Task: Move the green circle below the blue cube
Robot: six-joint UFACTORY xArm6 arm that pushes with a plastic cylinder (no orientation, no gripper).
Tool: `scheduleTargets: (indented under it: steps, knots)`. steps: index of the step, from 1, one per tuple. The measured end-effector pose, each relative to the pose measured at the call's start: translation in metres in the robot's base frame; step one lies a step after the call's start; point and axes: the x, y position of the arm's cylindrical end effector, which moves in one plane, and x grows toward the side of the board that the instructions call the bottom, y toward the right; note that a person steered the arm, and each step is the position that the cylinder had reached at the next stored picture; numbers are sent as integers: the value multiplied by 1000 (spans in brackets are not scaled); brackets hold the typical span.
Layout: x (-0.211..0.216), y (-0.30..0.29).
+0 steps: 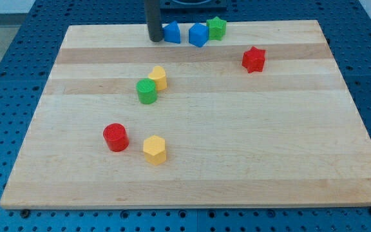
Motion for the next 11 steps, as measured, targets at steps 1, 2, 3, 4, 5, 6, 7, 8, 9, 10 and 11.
scheduleTargets:
  steps: [1, 2, 3, 4, 5, 6, 7, 8, 9, 10, 11]
  knots:
    - [0, 19]
    - [0, 18]
    - [11, -54]
    - [65, -133]
    - [155, -143]
    - [200, -88]
    - [200, -26]
    - [200, -1]
    - [200, -13]
    - [191, -62]
    - [176, -36]
